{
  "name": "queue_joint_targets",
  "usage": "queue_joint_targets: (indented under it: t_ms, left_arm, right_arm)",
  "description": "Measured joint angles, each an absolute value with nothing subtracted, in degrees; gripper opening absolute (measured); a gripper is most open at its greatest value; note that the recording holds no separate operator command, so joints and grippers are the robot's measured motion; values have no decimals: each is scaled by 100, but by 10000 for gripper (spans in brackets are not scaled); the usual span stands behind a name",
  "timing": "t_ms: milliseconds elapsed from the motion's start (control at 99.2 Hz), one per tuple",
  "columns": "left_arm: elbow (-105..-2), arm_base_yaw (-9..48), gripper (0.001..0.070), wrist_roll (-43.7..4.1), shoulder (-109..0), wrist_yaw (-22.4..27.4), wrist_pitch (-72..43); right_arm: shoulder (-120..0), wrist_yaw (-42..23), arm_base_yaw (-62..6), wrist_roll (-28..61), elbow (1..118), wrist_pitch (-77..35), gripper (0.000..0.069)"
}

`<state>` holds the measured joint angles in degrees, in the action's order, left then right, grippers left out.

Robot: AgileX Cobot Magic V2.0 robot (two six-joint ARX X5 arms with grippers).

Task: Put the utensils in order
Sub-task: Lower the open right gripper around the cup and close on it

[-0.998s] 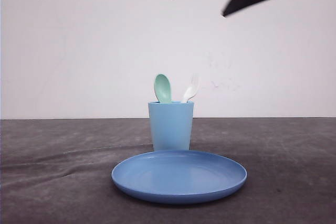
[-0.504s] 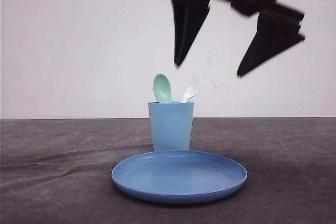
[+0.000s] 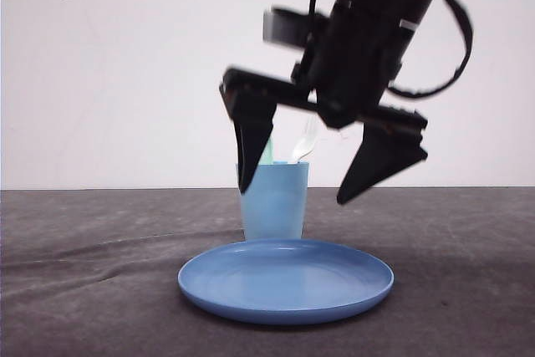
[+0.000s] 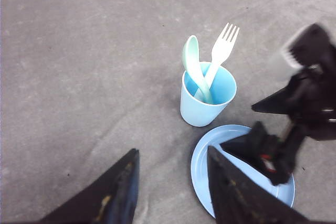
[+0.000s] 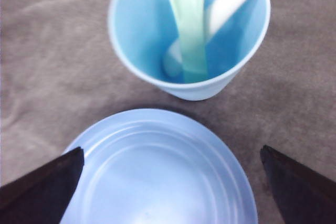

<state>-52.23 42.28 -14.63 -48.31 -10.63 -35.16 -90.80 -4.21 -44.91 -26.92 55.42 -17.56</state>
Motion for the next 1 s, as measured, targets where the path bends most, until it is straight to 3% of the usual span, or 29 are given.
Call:
queue_joint_targets:
  t_ms: [877,998]
  left_arm:
    - [-5223,4228,235,-1461,-4831,-1063,-3516]
    - [-5223,4228,235,-1461,-4831,-1066,-3516]
  right_arm:
    - [-10326,-298,-4080,-2526,6571,-1304,679]
    - [-10326,-298,-4077,-2438,6598,-1260,581]
